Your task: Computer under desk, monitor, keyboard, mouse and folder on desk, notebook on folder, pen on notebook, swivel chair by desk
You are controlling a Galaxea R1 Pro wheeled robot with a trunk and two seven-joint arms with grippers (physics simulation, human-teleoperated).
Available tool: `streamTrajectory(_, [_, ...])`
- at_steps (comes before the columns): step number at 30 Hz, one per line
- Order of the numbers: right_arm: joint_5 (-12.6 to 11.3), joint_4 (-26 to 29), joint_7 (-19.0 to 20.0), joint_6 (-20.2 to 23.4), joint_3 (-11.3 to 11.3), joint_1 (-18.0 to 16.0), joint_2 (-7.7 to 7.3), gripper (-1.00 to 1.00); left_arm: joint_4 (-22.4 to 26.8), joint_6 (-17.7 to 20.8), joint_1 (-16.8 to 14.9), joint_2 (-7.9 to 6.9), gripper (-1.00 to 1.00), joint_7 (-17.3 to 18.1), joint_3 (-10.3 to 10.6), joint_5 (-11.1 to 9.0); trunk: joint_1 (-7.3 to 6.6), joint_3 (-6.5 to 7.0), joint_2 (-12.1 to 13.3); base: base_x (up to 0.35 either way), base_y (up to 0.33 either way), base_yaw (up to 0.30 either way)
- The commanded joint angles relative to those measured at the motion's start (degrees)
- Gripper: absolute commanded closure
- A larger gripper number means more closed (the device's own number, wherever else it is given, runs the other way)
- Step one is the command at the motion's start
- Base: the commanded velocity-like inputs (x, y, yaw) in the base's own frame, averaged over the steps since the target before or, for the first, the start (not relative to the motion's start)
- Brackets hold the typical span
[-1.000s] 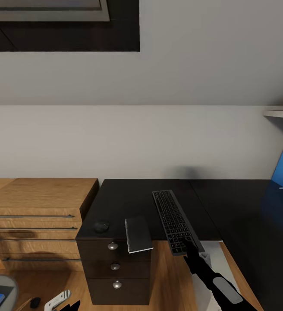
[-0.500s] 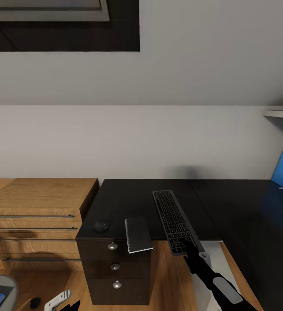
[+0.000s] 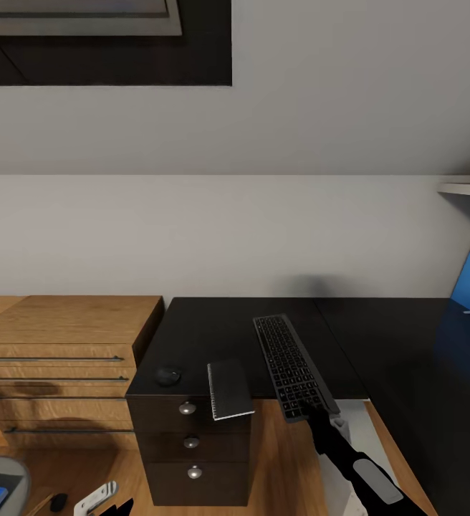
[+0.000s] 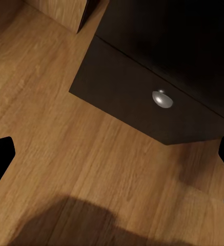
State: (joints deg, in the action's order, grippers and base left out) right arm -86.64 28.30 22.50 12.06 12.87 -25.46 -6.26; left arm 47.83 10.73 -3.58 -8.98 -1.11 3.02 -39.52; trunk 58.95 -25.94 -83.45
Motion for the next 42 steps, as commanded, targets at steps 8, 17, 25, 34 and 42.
streamTrajectory(8, [-0.5, -0.1, 0.2, 0.0, 0.3, 0.0, -0.07, 1.0, 0.1, 0.2, 0.0, 0.01, -1.0, -0.1, 0.1, -0.5, 0.0, -0.07, 0.0, 0.0, 0.0, 0.0])
streamTrajectory(17, [-0.5, -0.1, 0.2, -0.1, 0.3, 0.0, -0.07, 1.0, 0.1, 0.2, 0.0, 0.04, -1.0, -0.1, 0.2, -0.4, -0.66, 0.47, 1.2, 0.0, 0.0, 0.0])
streamTrajectory(25, [-0.5, -0.1, 0.2, -0.1, 0.3, 0.0, -0.09, 1.0, 0.1, 0.2, 0.0, 0.37, -1.0, -0.1, 0.1, -0.4, -2.42, 1.91, 4.4, 0.0, 0.0, 0.0])
streamTrajectory(34, [-0.5, 0.0, 0.1, 0.1, 0.3, 0.0, -0.15, 1.0, 0.0, 0.2, 0.0, 0.45, -1.0, -0.1, 0.2, -0.4, -4.39, 3.52, 8.0, 0.0, 0.0, 0.0])
streamTrajectory(42, [-0.5, 0.2, 0.1, 0.4, 0.3, 0.0, -0.22, 1.0, 0.0, 0.2, 0.0, 0.93, -1.0, -0.1, 0.2, -0.3, -6.15, 4.96, 11.2, 0.0, 0.0, 0.0])
